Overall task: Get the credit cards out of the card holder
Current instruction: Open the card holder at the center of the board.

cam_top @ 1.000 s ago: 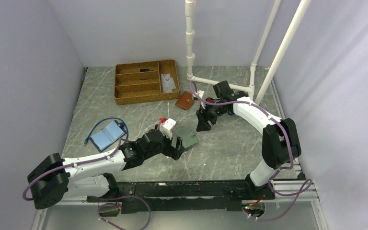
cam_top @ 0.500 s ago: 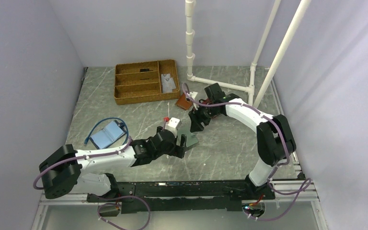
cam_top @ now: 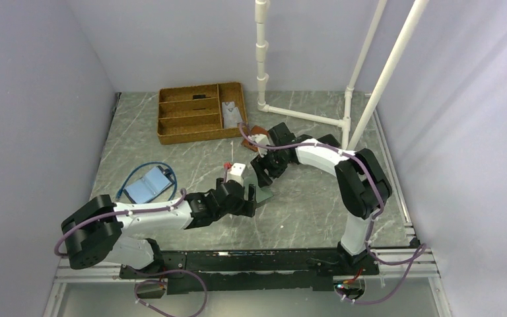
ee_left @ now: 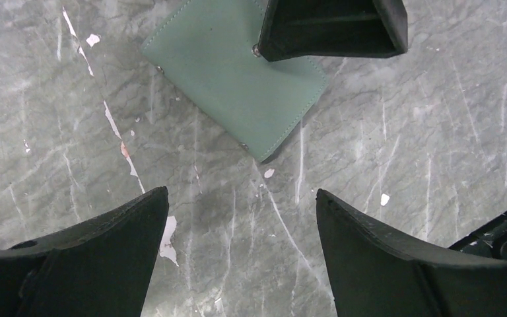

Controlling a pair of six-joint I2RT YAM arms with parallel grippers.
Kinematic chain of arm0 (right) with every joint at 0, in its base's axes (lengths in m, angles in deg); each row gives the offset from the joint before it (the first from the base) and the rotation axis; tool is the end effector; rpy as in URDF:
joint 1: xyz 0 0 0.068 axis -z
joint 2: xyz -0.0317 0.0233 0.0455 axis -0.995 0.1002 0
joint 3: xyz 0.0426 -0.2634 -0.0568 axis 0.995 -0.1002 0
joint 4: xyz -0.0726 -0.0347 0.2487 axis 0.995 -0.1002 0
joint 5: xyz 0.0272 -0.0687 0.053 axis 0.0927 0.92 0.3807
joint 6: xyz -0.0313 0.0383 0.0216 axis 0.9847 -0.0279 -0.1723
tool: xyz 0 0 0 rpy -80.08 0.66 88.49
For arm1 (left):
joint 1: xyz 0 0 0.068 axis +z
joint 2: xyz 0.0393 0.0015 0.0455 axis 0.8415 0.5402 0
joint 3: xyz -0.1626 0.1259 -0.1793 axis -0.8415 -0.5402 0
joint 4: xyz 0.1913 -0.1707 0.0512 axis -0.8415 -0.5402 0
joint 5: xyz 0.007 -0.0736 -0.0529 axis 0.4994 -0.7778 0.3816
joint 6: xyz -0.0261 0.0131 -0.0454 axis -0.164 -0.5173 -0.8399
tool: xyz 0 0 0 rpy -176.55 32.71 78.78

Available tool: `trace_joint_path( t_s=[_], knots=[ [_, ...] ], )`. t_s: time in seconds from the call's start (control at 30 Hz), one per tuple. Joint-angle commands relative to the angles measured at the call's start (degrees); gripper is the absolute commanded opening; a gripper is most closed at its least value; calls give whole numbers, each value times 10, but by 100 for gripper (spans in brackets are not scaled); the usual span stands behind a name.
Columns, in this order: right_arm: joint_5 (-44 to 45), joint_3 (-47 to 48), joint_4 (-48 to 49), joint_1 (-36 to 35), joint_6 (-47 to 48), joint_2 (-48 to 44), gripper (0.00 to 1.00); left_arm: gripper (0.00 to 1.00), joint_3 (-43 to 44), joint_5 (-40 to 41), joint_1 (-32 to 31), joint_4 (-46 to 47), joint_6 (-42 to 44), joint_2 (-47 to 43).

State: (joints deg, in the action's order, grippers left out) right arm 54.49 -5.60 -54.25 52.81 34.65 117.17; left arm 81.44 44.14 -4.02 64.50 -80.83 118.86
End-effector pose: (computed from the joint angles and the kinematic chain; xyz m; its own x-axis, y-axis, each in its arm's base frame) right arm 0.3032 0.2027 0.1732 -0.6340 -0.5951 -0.4939 -0.7650 0.5761 0.2879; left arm 0.1378 -0.2273 0.1905 -0.6973 -0.0108 -0.7167 0.3297 0.8831 -0.3340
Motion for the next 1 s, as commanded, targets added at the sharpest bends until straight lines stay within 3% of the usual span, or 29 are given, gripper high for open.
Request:
trace_joint_path(
  t_s=[0.0, 0.3, 0.6, 0.73, 0.97],
  knots=[
    [33, 24, 13, -16, -16, 9, 68, 87, 6, 14, -3, 13, -29, 14],
    [71, 26, 4, -19, -1, 9, 66, 87, -1, 20, -3, 20, -33, 11],
    [65, 27, -4, -5, -1, -6, 38, 88, -1, 10, -2, 24, -29, 7],
    [41, 29, -10, 2, -6, 2, 20, 90, 4, -9, 2, 32, -33, 6],
    [-7, 30, -17, 16, -13, 1, 0, 95, -7, -45, 29, 39, -99, -6]
  ],
)
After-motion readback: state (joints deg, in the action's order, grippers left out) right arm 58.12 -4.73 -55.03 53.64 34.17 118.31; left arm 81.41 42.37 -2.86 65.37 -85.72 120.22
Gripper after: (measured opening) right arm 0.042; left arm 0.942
